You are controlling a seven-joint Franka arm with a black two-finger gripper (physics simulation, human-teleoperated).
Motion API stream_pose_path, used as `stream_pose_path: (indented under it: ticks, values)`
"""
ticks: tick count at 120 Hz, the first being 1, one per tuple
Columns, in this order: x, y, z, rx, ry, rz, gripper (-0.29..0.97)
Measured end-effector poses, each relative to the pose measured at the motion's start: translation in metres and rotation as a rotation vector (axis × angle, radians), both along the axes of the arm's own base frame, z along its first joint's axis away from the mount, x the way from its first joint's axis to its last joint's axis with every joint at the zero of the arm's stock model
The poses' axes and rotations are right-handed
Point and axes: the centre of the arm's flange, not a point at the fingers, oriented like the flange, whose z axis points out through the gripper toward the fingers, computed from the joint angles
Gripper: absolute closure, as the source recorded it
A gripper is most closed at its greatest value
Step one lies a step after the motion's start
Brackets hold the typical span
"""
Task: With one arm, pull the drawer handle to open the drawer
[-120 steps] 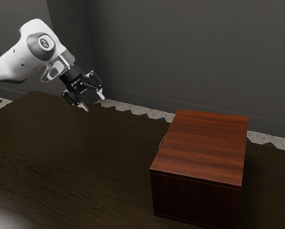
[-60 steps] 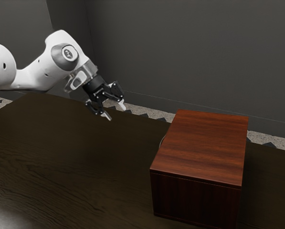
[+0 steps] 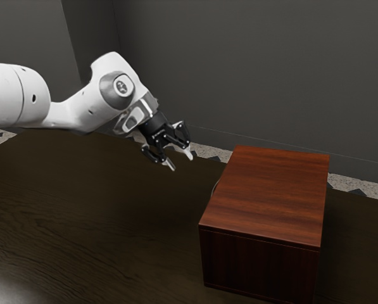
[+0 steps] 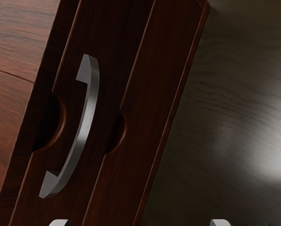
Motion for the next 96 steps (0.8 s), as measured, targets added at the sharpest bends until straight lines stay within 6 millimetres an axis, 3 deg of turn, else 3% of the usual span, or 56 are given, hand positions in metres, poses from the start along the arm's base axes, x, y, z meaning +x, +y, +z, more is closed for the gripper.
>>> stream_pose_path:
  ticks: [13, 54, 96]
  values:
    - [0.003, -0.006, -0.004, 0.002, -0.006, -0.002, 0.32]
    - [-0.001, -0.053, -0.018, 0.006, 0.004, -0.065, 0.31]
    - [-0.002, -0.070, -0.040, 0.009, 0.030, -0.086, 0.38]
